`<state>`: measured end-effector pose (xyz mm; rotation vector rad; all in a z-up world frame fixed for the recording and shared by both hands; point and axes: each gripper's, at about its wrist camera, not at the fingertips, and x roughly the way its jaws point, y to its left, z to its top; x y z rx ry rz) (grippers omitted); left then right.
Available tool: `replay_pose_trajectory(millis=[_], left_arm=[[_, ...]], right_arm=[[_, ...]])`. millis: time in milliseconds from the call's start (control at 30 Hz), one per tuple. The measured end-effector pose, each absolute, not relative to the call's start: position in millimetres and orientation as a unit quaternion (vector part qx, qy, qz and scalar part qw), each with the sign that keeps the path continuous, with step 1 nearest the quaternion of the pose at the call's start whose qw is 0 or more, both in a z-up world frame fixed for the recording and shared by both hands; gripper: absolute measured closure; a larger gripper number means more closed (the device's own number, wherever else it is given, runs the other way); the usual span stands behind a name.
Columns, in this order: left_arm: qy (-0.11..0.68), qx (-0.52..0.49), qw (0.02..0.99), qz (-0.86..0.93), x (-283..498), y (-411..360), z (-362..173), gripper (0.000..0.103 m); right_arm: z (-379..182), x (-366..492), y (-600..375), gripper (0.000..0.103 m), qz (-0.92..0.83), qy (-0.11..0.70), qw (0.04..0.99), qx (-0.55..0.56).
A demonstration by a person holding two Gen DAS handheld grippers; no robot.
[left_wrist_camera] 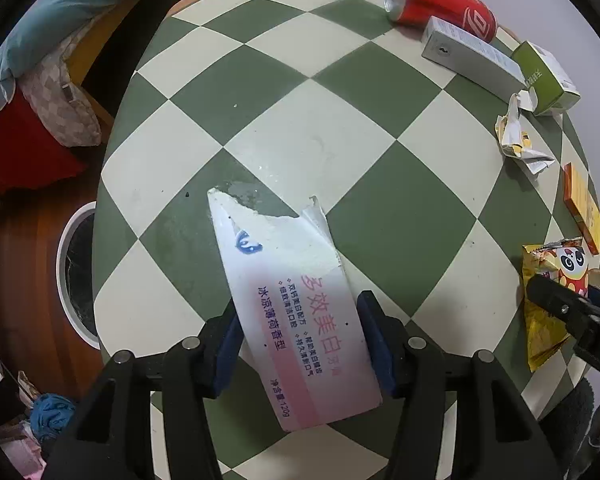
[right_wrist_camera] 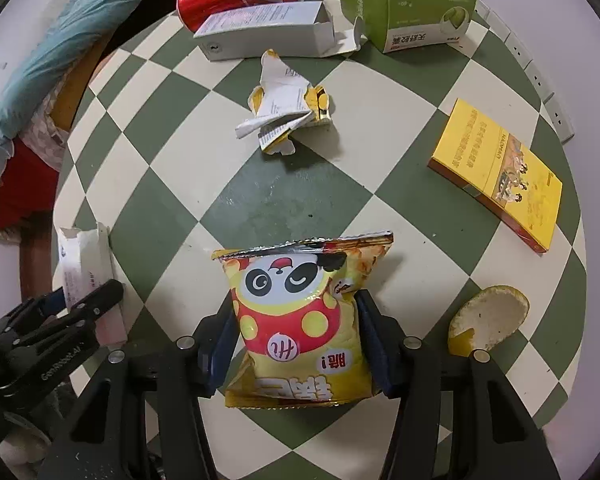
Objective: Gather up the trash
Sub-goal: 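Grasp the panda snack bag with the right tool while the left tool grasps the pink box, then carry both items over the white bin and open both tools to drop them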
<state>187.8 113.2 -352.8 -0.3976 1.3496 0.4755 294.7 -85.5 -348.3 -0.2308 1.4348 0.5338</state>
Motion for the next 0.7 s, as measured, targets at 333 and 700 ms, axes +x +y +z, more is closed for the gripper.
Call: replay_pose_trajectory(millis=[333, 700], left_arm=[[0.593, -0.185, 0.751, 0.222, 177.9, 114.2, -335.3, 0.054], [0.494, -0.184, 0.804, 0.276, 108.4, 159.4, -234.9, 0.054]], right_arm=[[-345.9, 281.4, -70.0, 0.054, 0.25, 0.63, 0.725, -0.12], [-269.6, 220.4, 1.6, 0.055, 0.354, 0.57, 0.738, -0.072]])
